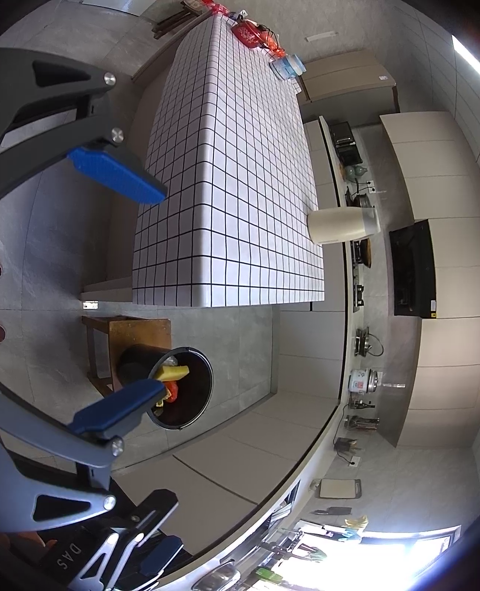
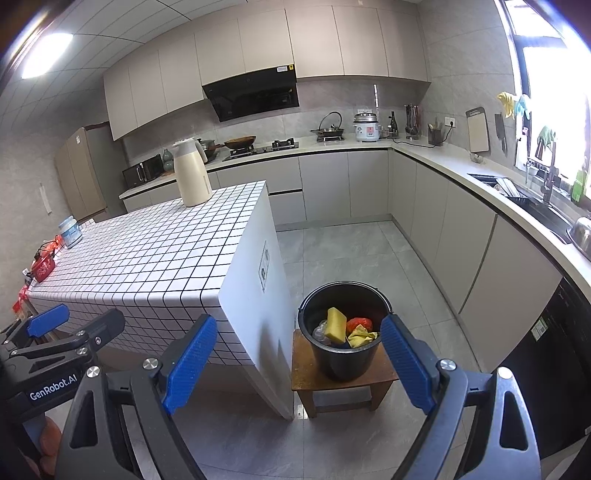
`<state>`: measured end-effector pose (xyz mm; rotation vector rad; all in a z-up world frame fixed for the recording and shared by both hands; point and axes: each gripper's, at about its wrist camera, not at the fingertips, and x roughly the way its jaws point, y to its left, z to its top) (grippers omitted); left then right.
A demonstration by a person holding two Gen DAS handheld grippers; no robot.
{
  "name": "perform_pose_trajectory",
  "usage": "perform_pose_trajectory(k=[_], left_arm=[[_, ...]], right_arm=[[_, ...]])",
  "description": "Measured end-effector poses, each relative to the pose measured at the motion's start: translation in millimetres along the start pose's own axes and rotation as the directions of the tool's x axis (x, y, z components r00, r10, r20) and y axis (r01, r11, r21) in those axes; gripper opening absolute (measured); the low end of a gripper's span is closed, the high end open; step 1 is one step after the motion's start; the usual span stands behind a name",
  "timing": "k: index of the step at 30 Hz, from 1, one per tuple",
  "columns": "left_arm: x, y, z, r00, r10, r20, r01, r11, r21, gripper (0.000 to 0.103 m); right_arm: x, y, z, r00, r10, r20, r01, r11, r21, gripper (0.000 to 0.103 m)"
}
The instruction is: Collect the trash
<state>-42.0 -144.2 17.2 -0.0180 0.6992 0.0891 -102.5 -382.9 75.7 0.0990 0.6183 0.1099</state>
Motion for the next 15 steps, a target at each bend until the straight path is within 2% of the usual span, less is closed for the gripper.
perform_pose_trajectory(k=[9, 15], left_arm=[[9.4, 1.3, 2.8, 0.999, -0.041, -0.025, 0.041, 0.999, -0.008, 0.097], [8.9, 0.1, 2.7, 0.998, -0.064, 0.011, 0.064, 0.998, 0.006, 0.097]], right_arm=[[3.7, 1.1, 0.1, 1.000, -0.006, -0.006, 0.006, 1.000, 0.010, 0.092], [5.7, 3.2, 0.5, 1.000, -0.006, -0.009, 0.006, 1.000, 0.009, 0.092]])
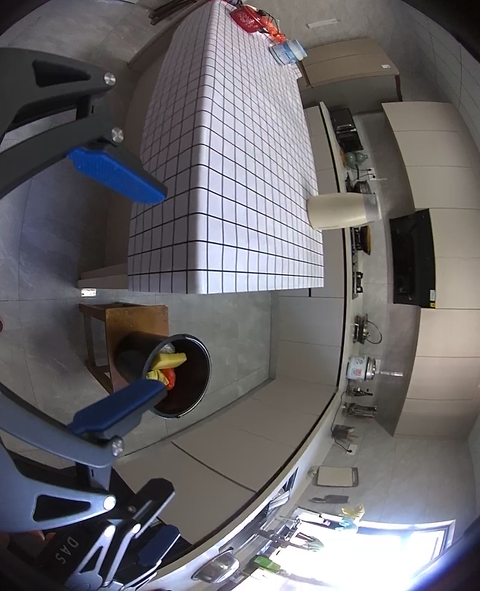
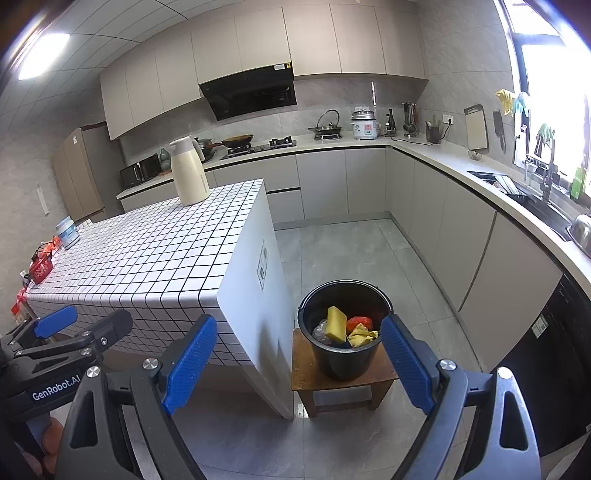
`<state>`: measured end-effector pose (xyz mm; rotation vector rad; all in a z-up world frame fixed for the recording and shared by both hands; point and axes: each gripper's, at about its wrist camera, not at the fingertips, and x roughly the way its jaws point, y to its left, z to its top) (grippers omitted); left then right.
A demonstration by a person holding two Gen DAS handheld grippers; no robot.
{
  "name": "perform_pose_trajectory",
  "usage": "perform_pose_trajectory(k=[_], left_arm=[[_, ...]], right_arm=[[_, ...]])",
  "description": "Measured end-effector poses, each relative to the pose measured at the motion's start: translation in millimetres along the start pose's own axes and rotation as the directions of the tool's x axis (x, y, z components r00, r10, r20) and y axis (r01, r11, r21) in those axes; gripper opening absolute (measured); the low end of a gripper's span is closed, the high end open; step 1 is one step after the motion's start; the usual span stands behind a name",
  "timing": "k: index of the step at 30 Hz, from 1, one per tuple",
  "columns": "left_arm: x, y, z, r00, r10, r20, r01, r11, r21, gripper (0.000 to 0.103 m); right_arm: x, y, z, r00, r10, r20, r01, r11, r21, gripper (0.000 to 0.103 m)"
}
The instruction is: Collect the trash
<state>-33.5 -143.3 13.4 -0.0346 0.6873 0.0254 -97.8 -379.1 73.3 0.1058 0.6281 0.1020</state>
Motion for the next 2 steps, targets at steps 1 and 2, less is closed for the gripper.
perform_pose_trajectory(k=[1, 2], left_arm=[[0.3, -0.4, 0.3, 1.000, 0.002, 0.000, -0.002, 1.000, 0.003, 0.097], [0.4, -0.8, 1.4, 1.000, 0.012, -0.003, -0.012, 1.000, 0.007, 0.097]], right_arm=[[0.6, -0.4, 0.2, 1.000, -0.001, -0.001, 0.001, 1.000, 0.000, 0.092], [1.4, -0.4, 0.2, 1.000, -0.003, -0.003, 0.003, 1.000, 0.002, 0.092]])
